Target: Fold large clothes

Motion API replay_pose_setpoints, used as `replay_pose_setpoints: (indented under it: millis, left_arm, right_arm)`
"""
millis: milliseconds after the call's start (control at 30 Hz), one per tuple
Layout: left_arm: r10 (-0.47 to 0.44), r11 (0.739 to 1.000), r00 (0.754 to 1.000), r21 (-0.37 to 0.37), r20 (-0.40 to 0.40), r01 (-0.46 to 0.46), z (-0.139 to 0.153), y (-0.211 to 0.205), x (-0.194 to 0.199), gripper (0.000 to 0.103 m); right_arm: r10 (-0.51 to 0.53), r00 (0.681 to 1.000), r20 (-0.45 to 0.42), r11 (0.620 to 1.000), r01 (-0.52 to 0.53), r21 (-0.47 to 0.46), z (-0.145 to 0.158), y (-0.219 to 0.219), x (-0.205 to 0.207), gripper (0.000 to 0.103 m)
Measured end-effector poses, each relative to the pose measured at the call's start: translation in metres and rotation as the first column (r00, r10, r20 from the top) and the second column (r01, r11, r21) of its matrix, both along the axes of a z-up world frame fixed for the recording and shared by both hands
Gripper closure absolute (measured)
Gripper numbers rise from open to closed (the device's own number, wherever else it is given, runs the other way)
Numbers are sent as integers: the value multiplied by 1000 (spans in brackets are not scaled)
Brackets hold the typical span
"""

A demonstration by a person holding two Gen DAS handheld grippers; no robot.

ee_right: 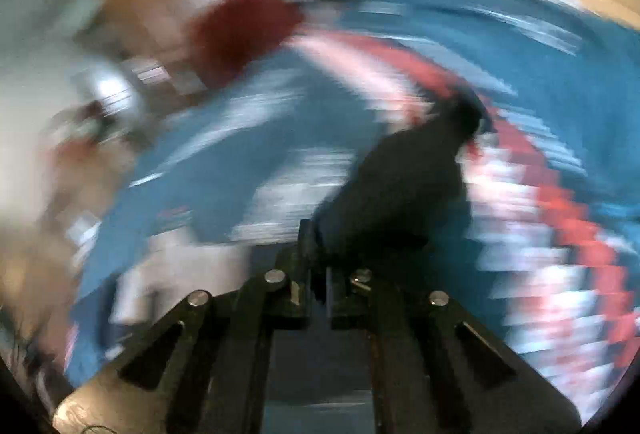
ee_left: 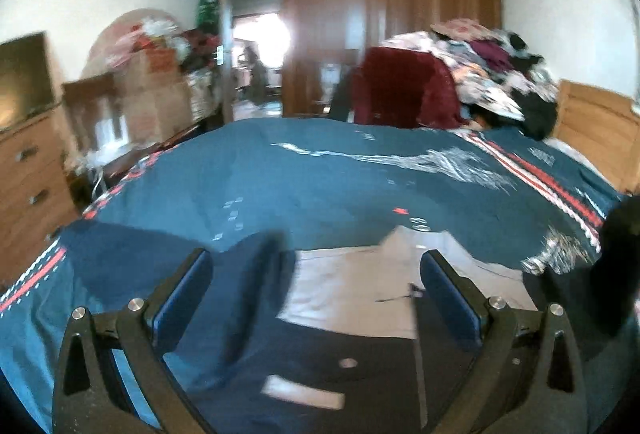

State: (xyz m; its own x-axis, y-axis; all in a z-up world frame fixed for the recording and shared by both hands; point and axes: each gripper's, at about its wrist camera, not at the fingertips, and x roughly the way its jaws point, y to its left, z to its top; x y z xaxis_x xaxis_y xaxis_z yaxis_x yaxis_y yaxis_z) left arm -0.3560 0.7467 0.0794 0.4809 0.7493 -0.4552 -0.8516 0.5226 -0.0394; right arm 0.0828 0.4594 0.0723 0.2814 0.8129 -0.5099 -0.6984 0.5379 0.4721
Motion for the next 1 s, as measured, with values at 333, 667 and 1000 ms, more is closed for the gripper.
replay_pose_setpoints:
  millis: [333, 667, 1000]
  left_arm:
    - [98, 988, 994, -111, -52, -104, -37, 39, -98, 0]
    - [-34, 938, 996, -348, -81, 4, -126, 52, -84, 0]
    - [-156, 819, 987, -563, -28, 113, -179, 69, 7, 20]
  right_arm:
    - [484, 875, -5, 871, -482, -96, -57, 285, -212, 92]
    - [206, 971, 121, 971, -187, -149, -73, 94, -154, 29]
    - [44, 995, 89, 945, -12, -327, -121, 4, -97, 29]
